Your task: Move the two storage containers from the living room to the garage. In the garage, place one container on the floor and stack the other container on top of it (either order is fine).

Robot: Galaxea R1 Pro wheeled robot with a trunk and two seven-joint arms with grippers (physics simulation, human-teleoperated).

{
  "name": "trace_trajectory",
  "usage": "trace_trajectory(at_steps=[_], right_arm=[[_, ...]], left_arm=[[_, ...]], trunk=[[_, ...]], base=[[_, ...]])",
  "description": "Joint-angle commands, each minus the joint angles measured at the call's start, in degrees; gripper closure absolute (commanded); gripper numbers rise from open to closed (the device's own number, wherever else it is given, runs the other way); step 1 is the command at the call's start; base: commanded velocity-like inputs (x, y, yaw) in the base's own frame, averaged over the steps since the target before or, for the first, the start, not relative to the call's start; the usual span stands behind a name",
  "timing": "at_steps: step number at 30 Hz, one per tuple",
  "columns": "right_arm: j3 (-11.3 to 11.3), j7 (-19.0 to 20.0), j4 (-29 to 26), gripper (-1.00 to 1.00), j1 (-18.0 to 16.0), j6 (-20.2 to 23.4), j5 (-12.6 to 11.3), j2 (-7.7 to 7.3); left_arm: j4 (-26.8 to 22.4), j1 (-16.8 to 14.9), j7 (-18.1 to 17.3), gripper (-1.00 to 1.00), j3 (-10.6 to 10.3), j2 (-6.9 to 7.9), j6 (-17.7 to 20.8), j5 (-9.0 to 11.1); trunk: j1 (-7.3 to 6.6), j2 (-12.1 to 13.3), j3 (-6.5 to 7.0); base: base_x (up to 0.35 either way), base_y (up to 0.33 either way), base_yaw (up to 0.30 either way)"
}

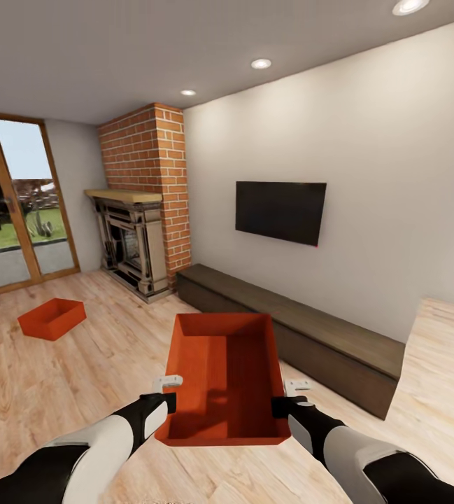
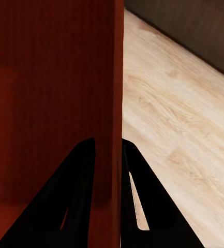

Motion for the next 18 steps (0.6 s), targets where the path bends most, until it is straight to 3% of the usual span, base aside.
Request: trace_trajectory(at_steps=[1, 18], right_arm=[[-1.09, -0.81, -0.03, 1.00, -0.01, 0.07, -0.50, -0.06], [-1.15, -1.41, -0.03, 1.00, -0.01, -0.06, -0.42, 0.11]], left_arm=[[-0.20, 0.01, 3.03, 1.00, 0.94, 1.09, 0.30, -0.30], [-0.20, 0.01, 3.03, 1.00, 0.94, 1.09, 0.28, -0.30]], trunk=[[0.02, -0.04, -0.02], [0.02, -0.04, 0.40]], base=[[0.000, 0.000, 0.267], [0.000, 0.000, 0.269]])
